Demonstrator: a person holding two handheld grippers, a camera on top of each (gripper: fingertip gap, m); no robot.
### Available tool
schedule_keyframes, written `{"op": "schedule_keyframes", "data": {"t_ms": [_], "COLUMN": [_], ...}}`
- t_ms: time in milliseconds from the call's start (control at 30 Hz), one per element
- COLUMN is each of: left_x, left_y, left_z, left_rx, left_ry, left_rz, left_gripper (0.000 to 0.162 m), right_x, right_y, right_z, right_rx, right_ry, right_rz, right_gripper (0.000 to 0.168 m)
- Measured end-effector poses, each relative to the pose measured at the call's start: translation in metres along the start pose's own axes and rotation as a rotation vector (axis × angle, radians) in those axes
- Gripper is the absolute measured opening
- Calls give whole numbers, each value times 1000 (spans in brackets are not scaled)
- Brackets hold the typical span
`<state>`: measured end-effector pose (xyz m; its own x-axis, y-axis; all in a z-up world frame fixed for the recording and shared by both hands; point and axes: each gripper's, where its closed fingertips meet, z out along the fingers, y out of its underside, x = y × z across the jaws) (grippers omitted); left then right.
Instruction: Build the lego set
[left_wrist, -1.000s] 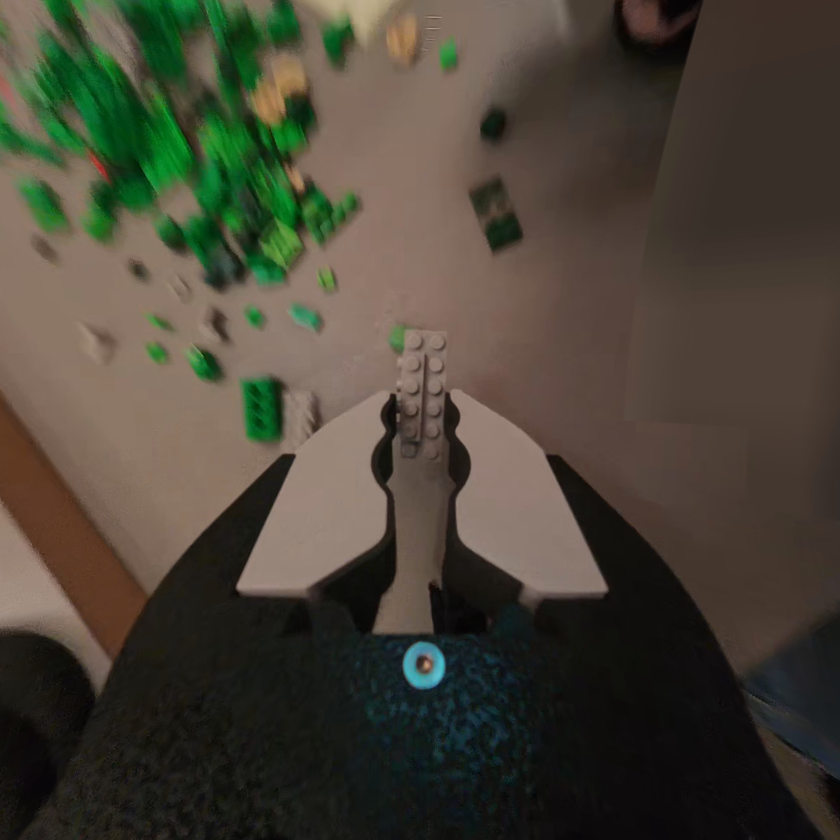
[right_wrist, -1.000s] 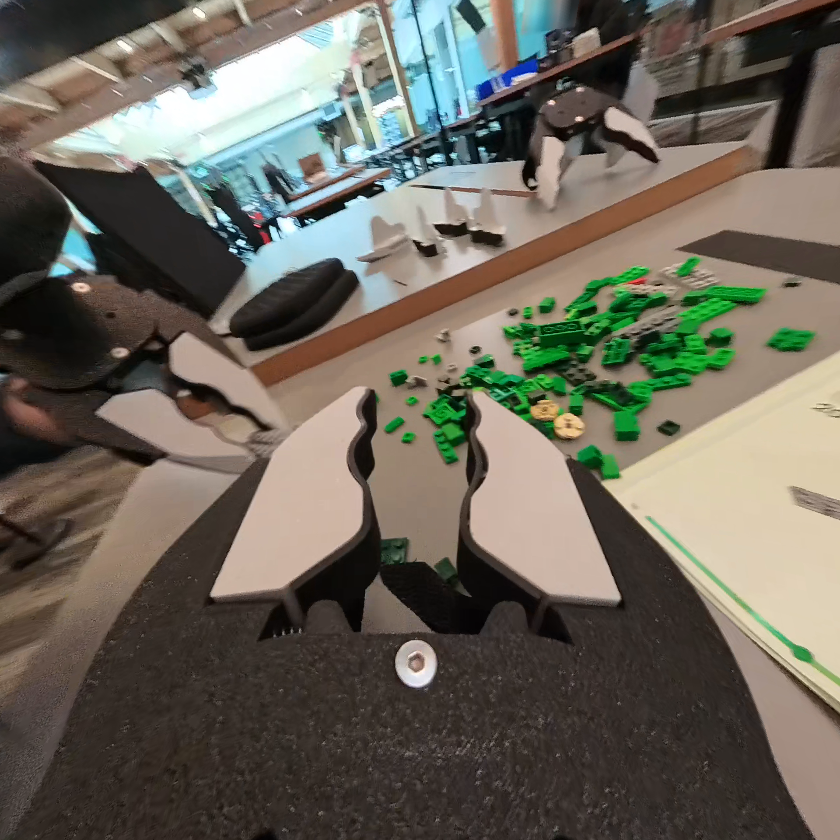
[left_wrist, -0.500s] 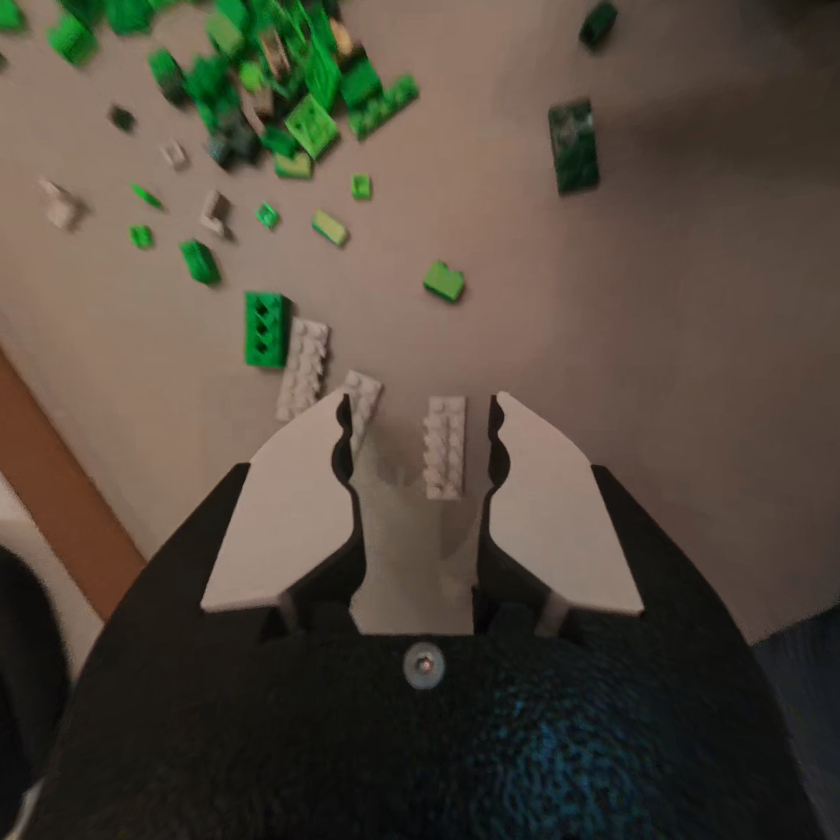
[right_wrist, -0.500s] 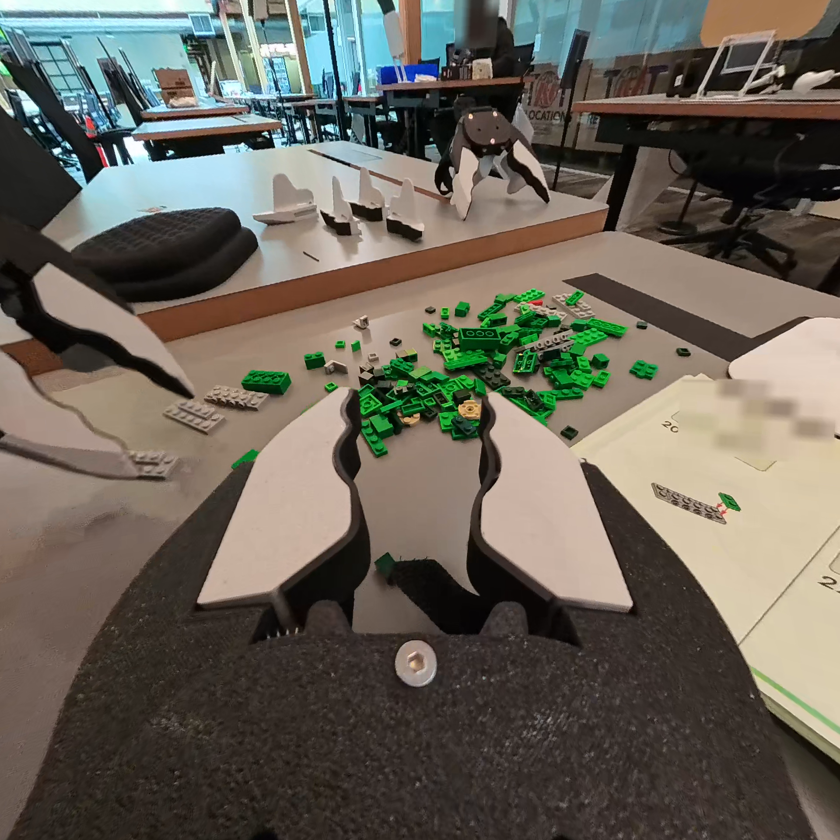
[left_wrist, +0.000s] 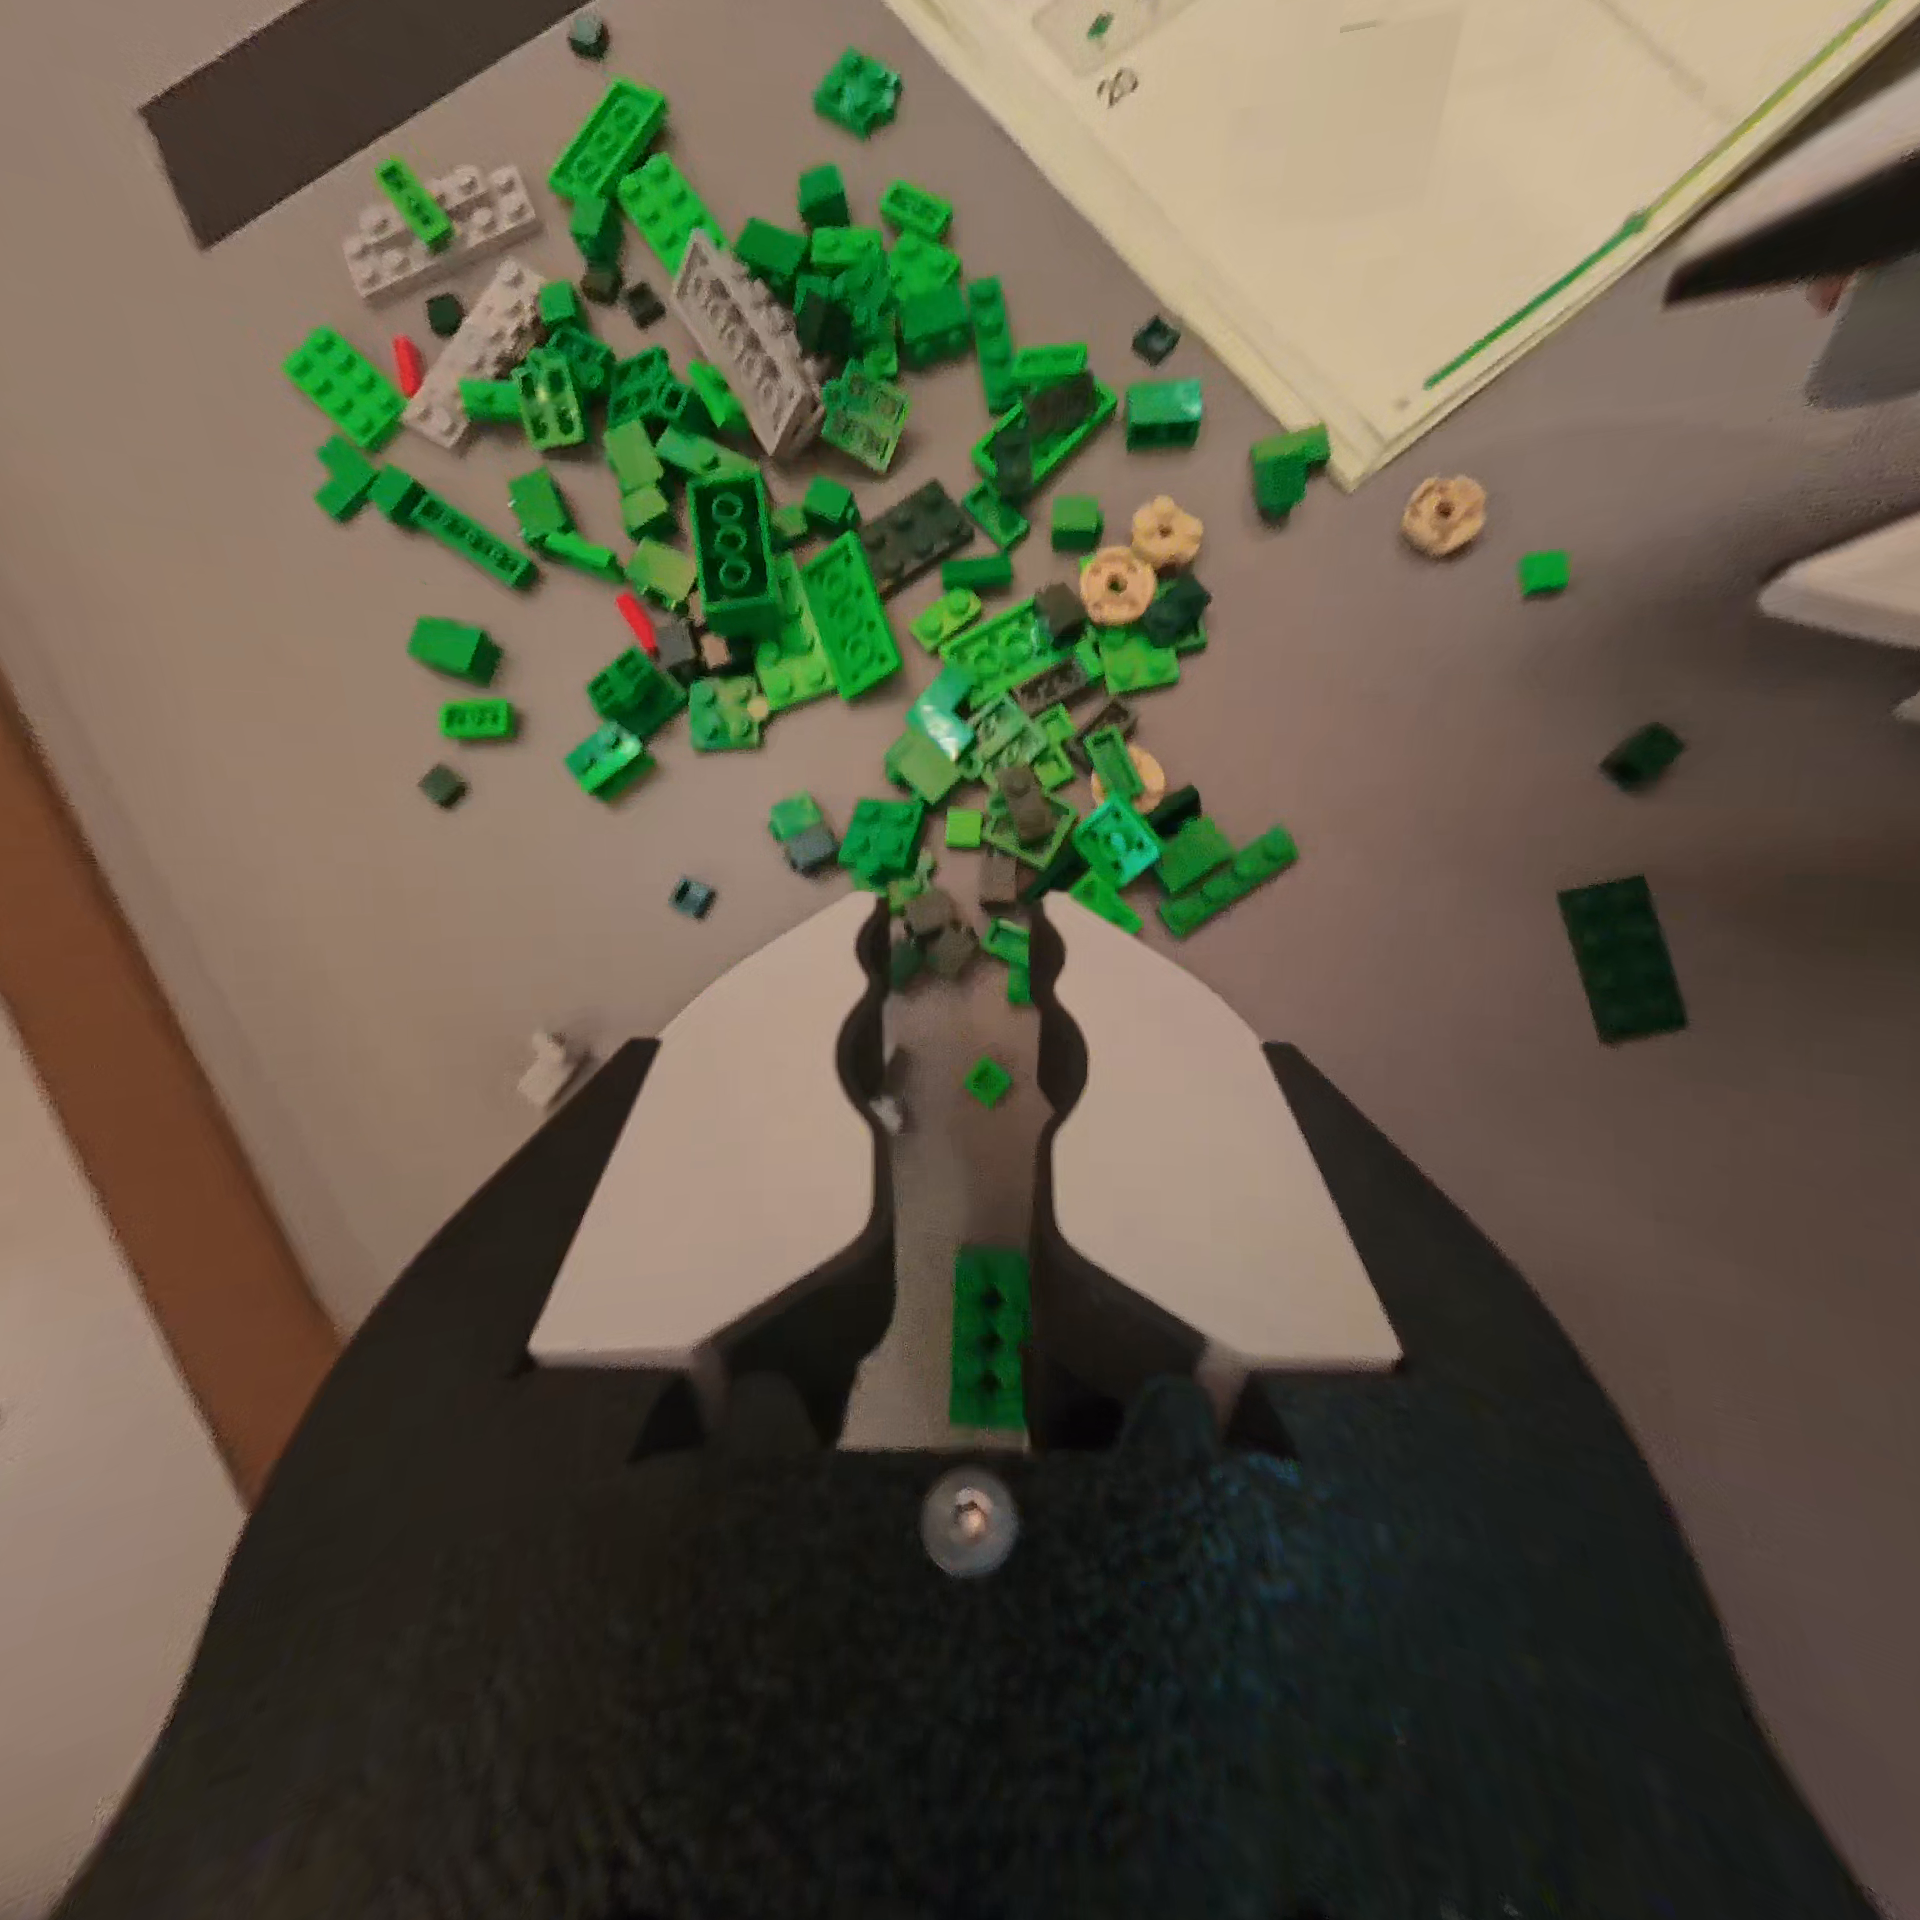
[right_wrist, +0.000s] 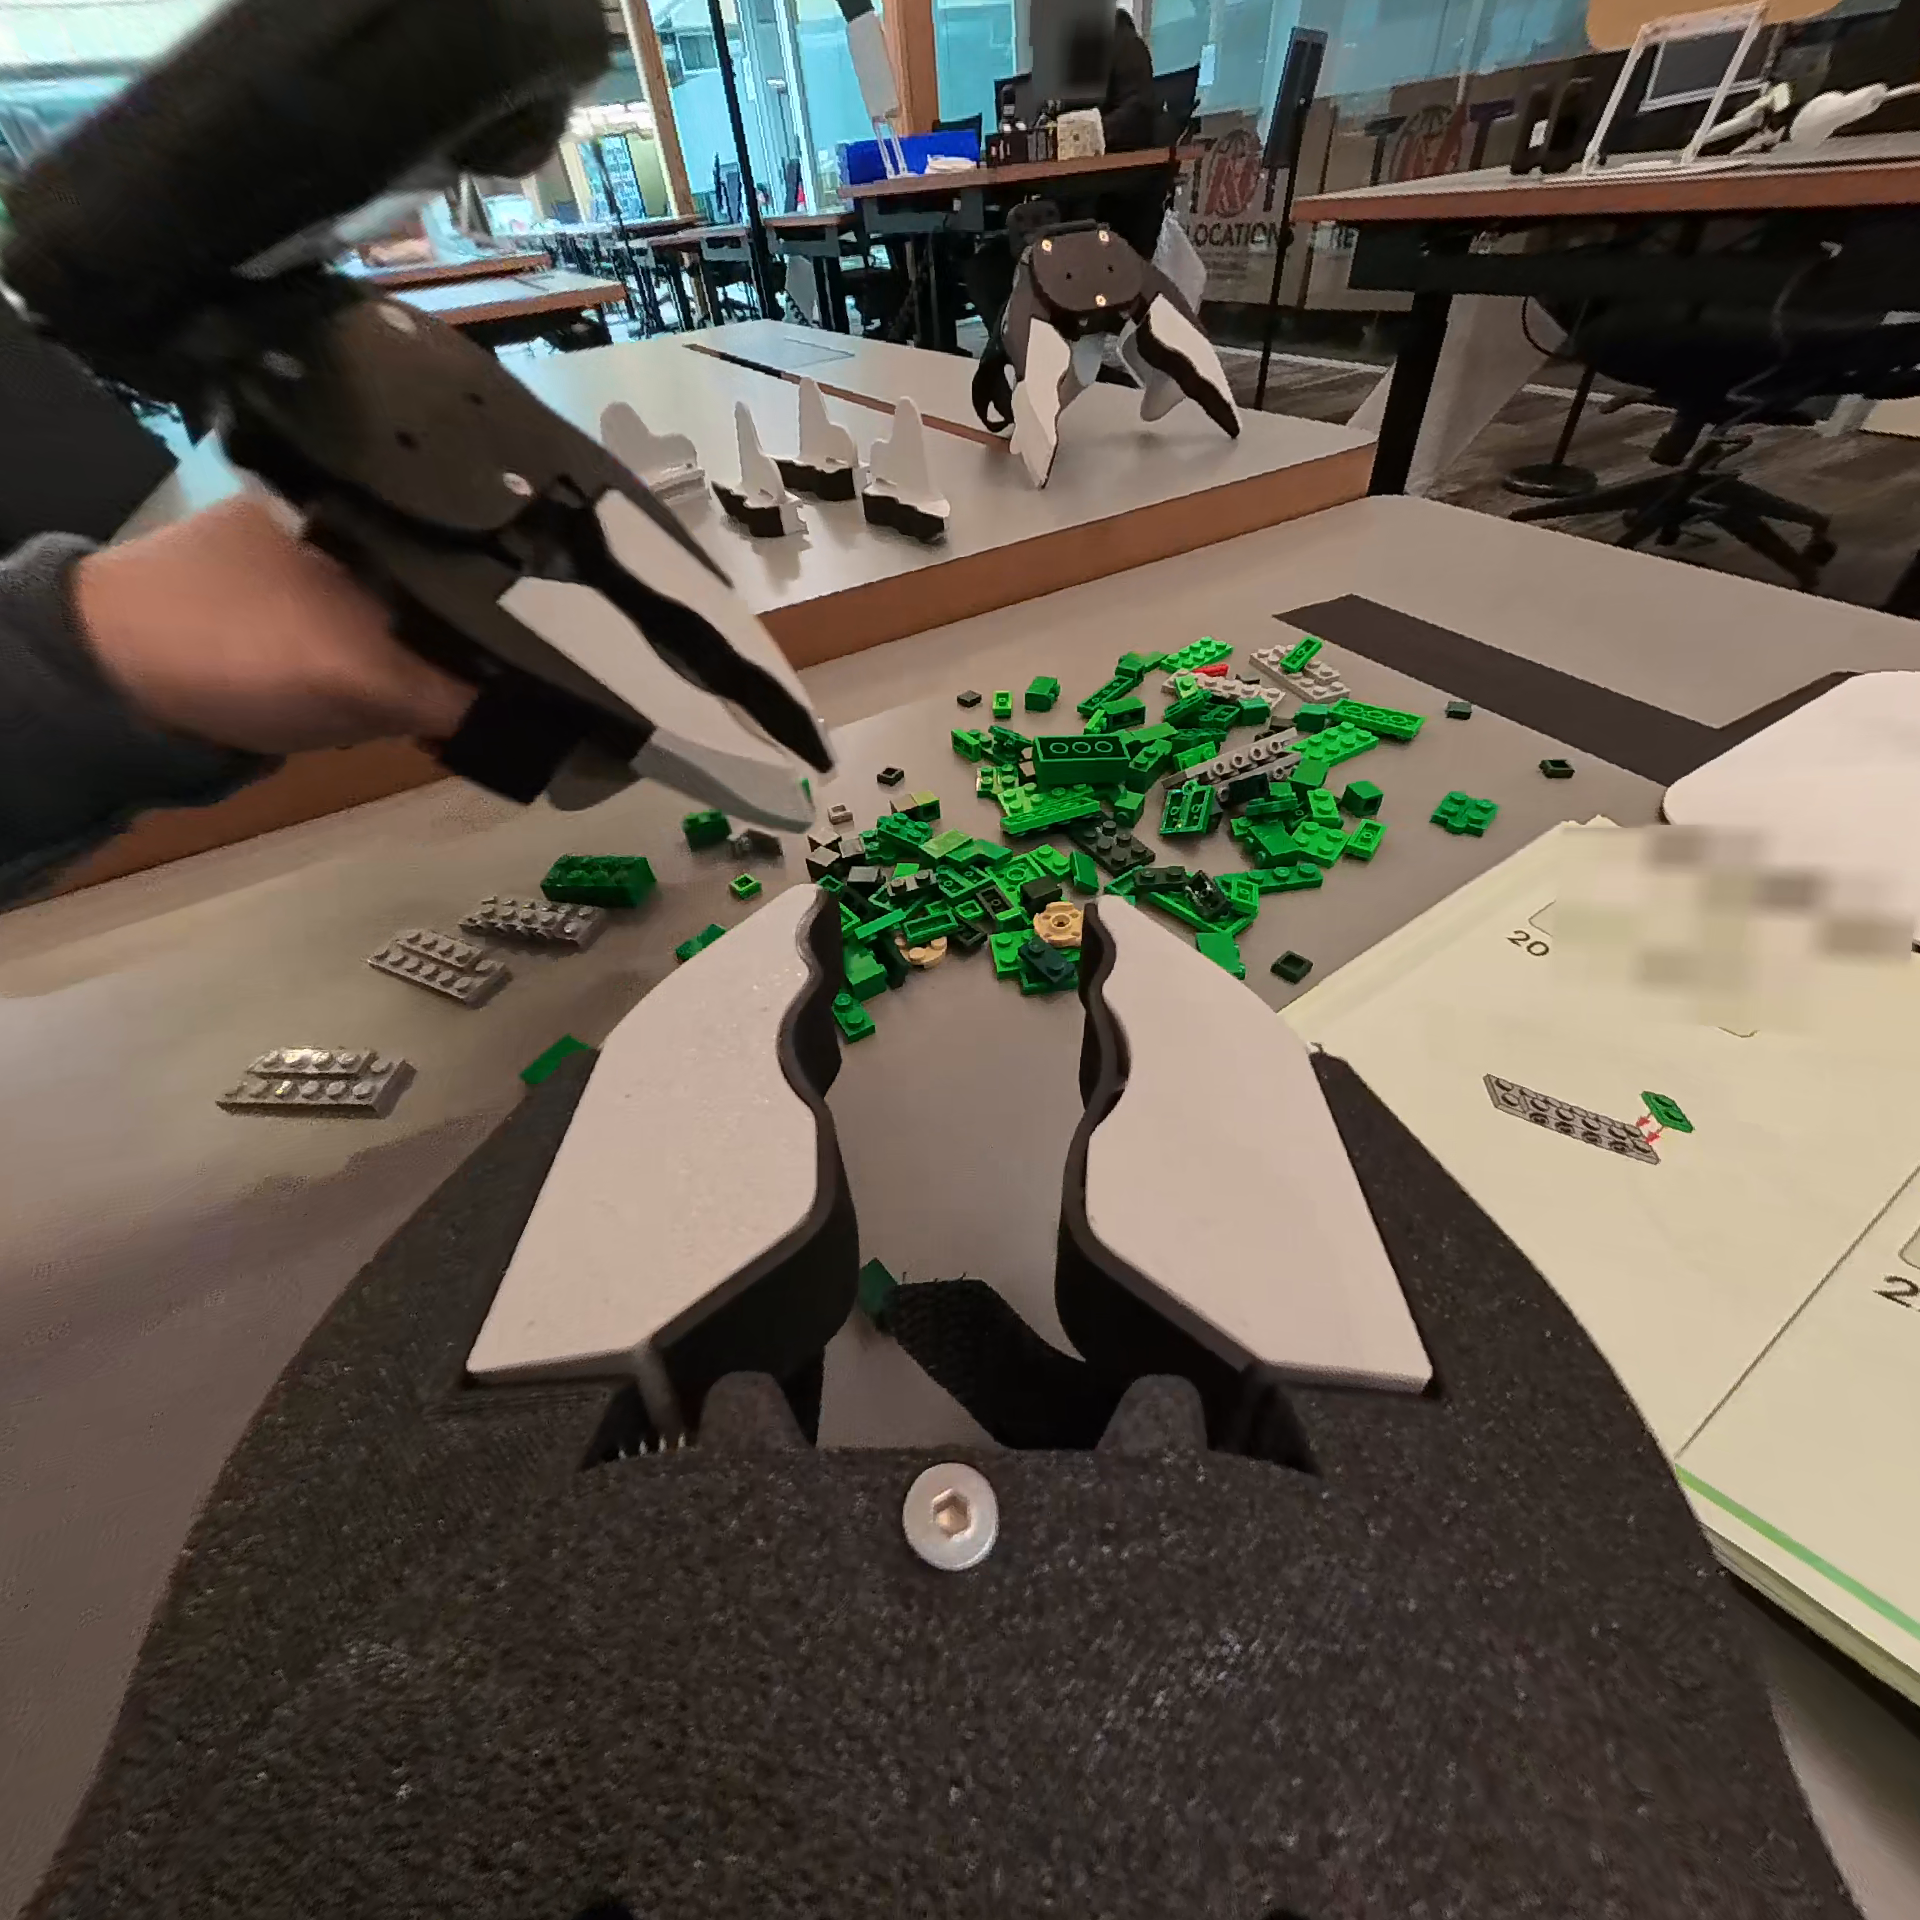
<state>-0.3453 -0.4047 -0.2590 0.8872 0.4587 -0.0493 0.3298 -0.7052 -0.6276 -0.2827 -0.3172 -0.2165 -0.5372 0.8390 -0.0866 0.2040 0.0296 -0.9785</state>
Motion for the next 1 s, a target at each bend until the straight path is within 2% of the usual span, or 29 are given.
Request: {"op": "schedule_keyframes", "data": {"t_ms": [233, 733, 1000], "left_x": [-15, -15, -17], "left_y": [-1, 6, 6], "left_z": [26, 26, 36], "left_rx": [-96, -179, -195], "left_ry": [119, 125, 123], "left_rz": [-37, -61, -54], "left_gripper": [20, 15, 27], "right_x": [1, 4, 4], "right_y": [0, 0, 0], "right_z": [0, 0, 0], "right_rx": [-2, -6, -6], "right_ry": [-1, 4, 5], "right_rz": [16, 20, 20], "right_gripper": [42, 41, 41]}}
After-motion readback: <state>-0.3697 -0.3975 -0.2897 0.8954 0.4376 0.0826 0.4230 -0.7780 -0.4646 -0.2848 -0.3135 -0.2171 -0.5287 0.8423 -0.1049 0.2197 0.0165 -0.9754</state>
